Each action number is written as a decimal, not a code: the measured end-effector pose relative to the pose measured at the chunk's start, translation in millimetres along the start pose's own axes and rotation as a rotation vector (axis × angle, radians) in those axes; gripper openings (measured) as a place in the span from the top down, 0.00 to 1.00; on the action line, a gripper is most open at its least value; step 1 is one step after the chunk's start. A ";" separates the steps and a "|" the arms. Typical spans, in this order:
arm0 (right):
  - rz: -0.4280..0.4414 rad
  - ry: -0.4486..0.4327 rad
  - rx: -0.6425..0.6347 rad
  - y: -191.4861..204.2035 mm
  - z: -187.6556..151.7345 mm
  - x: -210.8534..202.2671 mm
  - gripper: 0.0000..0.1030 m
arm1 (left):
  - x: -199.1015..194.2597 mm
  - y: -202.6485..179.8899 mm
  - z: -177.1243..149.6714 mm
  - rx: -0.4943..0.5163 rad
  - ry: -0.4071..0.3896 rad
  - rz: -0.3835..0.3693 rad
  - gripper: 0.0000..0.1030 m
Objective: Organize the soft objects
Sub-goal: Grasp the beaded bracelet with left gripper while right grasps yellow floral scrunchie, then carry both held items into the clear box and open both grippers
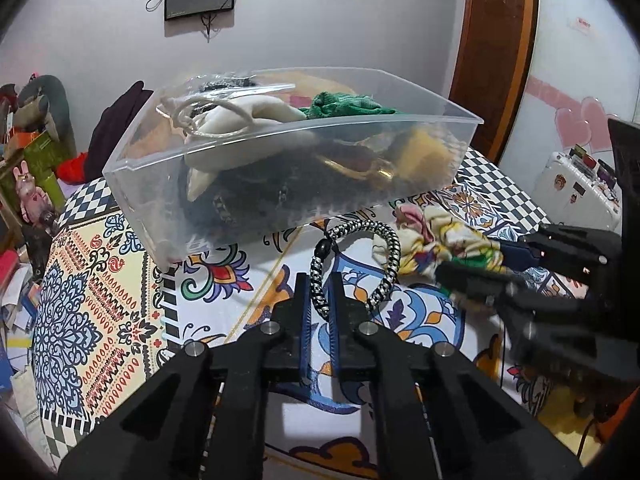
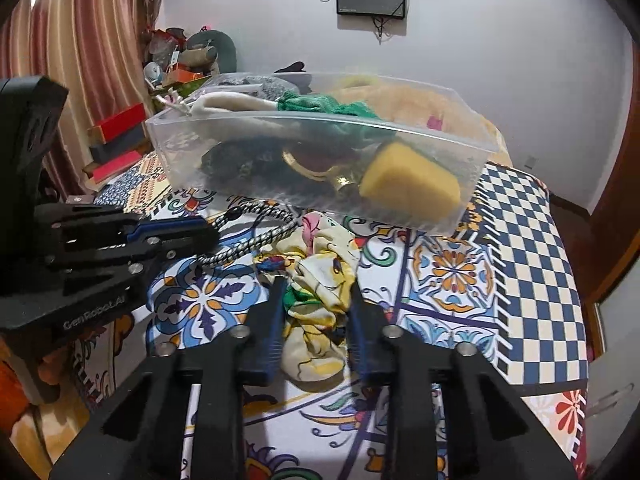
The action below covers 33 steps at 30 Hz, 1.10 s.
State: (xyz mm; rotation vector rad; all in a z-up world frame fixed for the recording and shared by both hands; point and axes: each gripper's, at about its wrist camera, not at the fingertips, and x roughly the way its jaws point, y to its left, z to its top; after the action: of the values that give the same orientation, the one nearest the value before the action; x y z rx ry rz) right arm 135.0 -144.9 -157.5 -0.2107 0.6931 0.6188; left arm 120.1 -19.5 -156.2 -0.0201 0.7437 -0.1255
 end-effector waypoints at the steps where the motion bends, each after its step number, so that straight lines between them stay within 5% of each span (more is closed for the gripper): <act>1: -0.007 -0.004 0.002 -0.4 0.4 -0.9 0.79 | -0.1 0.3 -0.4 -0.005 -0.001 -0.002 0.94; 16: -0.060 -0.156 0.057 -24.8 20.6 -55.2 0.81 | -59.8 2.2 9.4 -0.020 -0.145 -0.002 0.95; 33: -0.060 -0.330 0.041 -26.1 85.4 -73.5 0.81 | -92.8 5.3 88.7 -0.004 -0.317 0.054 0.95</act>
State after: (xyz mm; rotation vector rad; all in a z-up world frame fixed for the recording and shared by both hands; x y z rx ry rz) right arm 151.9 -167.4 -45.3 -0.0875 0.3797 0.5644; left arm 113.0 -5.3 -28.7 -0.0234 0.4276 -0.0669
